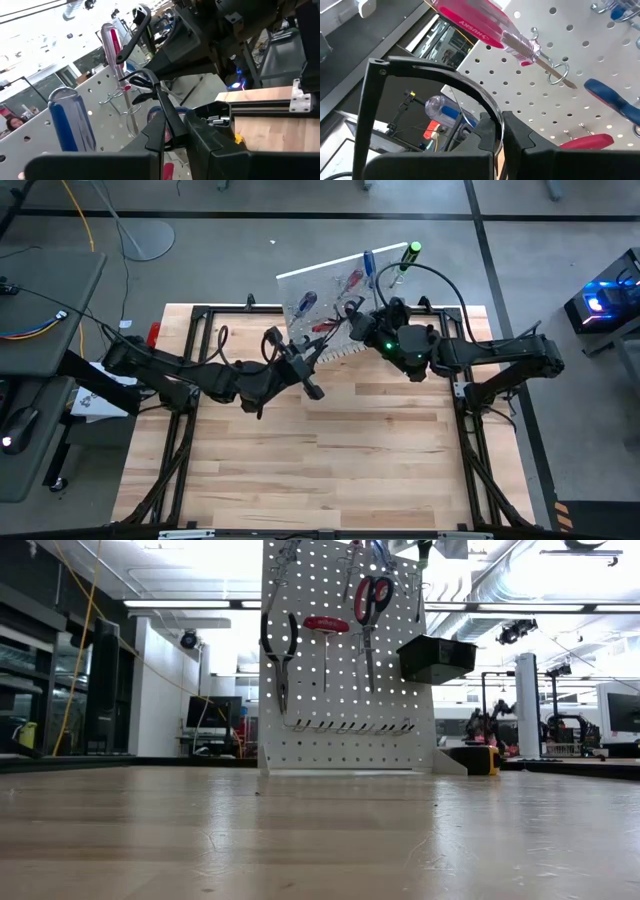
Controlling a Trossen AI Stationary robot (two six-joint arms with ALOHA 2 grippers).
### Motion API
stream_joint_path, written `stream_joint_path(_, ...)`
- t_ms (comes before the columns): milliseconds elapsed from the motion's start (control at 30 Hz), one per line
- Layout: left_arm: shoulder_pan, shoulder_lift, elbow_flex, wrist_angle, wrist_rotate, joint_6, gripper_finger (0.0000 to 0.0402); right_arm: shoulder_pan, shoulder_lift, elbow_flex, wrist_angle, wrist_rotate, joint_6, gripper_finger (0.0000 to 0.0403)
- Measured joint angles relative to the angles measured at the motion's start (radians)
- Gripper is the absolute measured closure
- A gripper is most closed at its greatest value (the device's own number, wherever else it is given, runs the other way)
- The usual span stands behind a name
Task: Hang tools onto peg board
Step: Hang the safety glasses on the peg board
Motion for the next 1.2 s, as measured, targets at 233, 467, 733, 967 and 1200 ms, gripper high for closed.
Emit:
stream_joint_path(233, -0.001, -0.016, -0.001, -0.016, 0.02, -0.094, 0.0363, 0.0, -0.018, 0.0, 0.016, -0.071, -0.119, 0.035)
stream_joint_path(467, -0.004, -0.08, -0.001, -0.142, 0.088, -0.296, 0.0363, 0.01, -0.077, 0.0, -0.001, -0.083, -0.259, 0.0283)
stream_joint_path(733, -0.009, -0.183, -0.001, -0.274, 0.482, -0.605, 0.0363, 0.034, -0.17, 0.0, -0.133, -0.399, -0.557, 0.0259)
stream_joint_path(967, 0.107, -0.288, -0.001, -0.403, 0.933, -0.842, 0.0363, 0.034, -0.212, 0.001, -0.276, -0.774, -0.72, 0.0258)
stream_joint_path(1200, 0.194, -0.38, -0.001, -0.396, 1.177, -0.943, 0.0363, 0.036, -0.237, 0.001, -0.279, -0.891, -0.734, 0.0258)
